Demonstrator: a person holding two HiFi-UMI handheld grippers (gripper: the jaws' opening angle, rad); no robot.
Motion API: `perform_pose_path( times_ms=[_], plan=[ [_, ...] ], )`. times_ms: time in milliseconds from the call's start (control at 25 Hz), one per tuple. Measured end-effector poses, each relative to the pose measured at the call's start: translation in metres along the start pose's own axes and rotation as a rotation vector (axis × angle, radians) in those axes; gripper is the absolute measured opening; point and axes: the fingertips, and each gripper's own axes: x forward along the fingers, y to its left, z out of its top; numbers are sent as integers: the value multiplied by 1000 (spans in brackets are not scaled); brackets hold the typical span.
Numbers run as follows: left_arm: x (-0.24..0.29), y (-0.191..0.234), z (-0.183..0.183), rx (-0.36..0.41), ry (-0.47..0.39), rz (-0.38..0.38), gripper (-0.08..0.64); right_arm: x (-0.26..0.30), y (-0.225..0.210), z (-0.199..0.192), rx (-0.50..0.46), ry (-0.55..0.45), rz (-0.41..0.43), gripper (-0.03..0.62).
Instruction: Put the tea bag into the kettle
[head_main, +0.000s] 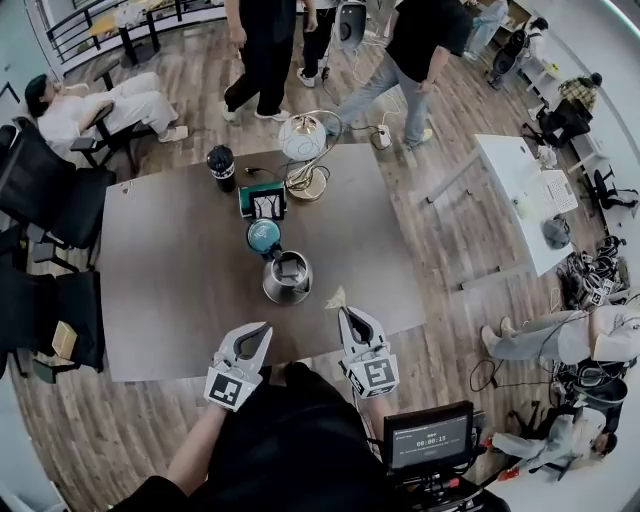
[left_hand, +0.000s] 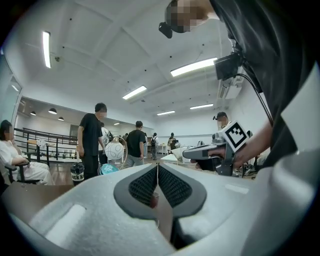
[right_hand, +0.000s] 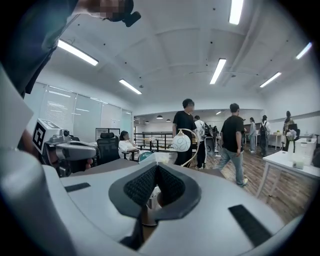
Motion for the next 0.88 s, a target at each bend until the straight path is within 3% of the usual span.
perform_pose_path(
  times_ms=[320,880],
  plan=[
    [0,23,-4,-20,-27,-72,0,23,2,16,-80,14,-33,8],
    [-25,66,-5,12,-62,-23,0,89,12,45,-190,17,19,8]
  ],
)
